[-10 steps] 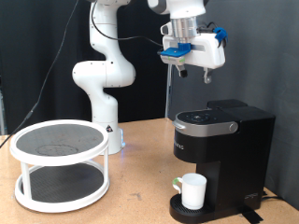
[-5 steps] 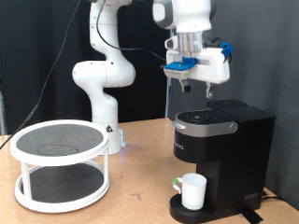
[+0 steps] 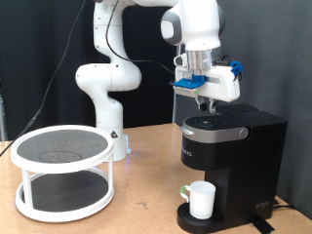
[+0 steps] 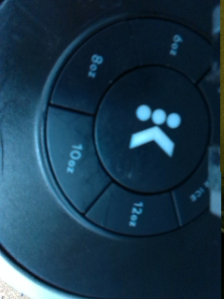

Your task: Make a cup of coffee with the keurig machine

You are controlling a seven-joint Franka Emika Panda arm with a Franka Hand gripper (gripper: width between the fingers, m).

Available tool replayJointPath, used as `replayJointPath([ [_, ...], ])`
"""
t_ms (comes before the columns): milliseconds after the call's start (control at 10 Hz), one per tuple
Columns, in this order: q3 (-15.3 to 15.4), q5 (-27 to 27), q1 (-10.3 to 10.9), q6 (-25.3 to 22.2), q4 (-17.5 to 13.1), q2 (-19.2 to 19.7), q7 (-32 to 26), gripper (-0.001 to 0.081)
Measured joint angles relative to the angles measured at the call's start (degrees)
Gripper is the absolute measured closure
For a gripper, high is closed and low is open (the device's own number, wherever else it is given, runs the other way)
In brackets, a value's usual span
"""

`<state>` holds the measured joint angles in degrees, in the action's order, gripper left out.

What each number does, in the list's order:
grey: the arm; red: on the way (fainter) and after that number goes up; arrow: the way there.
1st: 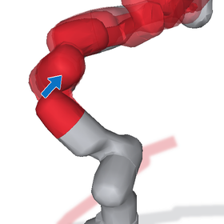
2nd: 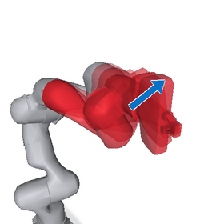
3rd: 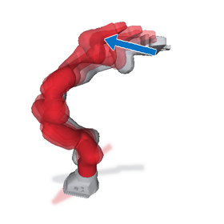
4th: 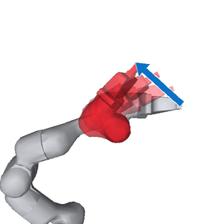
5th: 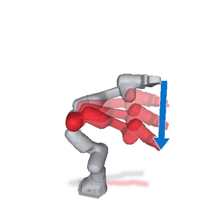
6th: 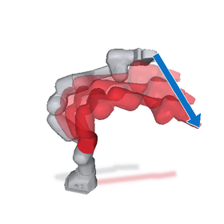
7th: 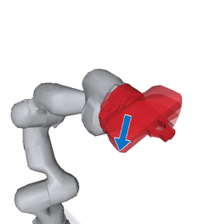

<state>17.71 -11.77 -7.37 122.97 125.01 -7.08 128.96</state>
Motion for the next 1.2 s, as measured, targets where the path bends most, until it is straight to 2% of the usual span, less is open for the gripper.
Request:
replayJointPath([
  [100, 0.0, 0.0, -0.1, 1.2, 0.5, 0.0, 0.3, 0.0772],
  [300, 0.0, 0.0, -0.3, 1.9, 0.7, 0.0, 1.0, 0.0800],
  [900, -0.5, 0.0, -0.5, 1.0, 0.7, 2.2, 1.0, 0.0806],
  [1200, -1.0, -1.9, -0.5, -0.6, 0.0, 2.7, 0.8, 0.0806],
])
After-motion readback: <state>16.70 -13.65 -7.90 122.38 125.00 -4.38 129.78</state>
